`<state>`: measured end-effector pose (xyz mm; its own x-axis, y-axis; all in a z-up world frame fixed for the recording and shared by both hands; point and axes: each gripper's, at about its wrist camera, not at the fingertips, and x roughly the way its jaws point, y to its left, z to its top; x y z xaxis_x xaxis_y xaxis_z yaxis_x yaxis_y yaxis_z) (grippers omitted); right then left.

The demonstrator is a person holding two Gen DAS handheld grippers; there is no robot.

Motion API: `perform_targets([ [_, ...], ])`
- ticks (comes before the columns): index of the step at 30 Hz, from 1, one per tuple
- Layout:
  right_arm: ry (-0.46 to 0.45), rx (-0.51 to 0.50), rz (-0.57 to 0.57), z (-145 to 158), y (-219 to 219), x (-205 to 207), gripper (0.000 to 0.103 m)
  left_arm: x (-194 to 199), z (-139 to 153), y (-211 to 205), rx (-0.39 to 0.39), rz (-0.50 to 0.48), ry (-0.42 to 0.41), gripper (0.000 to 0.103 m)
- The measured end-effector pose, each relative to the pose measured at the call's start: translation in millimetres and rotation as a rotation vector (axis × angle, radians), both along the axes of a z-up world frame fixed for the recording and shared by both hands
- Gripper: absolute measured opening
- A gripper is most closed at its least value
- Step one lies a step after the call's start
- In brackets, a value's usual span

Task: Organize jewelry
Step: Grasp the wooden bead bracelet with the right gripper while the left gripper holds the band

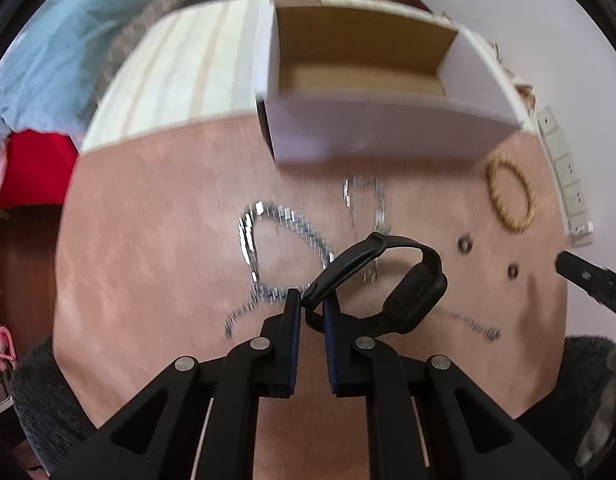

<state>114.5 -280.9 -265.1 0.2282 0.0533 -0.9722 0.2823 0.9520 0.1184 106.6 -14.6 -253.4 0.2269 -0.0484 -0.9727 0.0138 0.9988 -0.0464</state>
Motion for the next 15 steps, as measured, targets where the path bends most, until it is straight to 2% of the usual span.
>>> perform_targets([
  [1, -0.007, 0.004, -0.009, -2.5, -3.3, 7.1, 0.063, 2.8, 4.1, 0.2, 0.008, 0.004, -0.022, 0.008],
  [4, -0.017, -0.014, -0.028, -10.9, -6.9, 26.2, 0.061, 12.0, 10.1, 0.7, 0.034, 0.013, -0.064, 0.008],
  [5, -0.021, -0.025, -0.027, -13.3, -7.2, 31.2, 0.06, 24.1, 22.6, 0.4, 0.04, 0.017, -0.06, 0.008],
  [10, -0.013, -0.101, 0.006, -25.8, 5.7, 51.6, 0.058, 35.0, 12.6, 3.3, 0.047, 0.037, -0.06, 0.008],
  [13, 0.013, -0.131, 0.029, -35.7, 10.4, 57.3, 0.046, 41.6, 11.2, -1.8, 0.06, 0.043, -0.061, 0.008],
  [15, -0.012, -0.158, 0.043, -32.9, 14.1, 57.4, 0.04, 41.2, 11.6, -3.3, 0.062, 0.044, -0.057, 0.008],
])
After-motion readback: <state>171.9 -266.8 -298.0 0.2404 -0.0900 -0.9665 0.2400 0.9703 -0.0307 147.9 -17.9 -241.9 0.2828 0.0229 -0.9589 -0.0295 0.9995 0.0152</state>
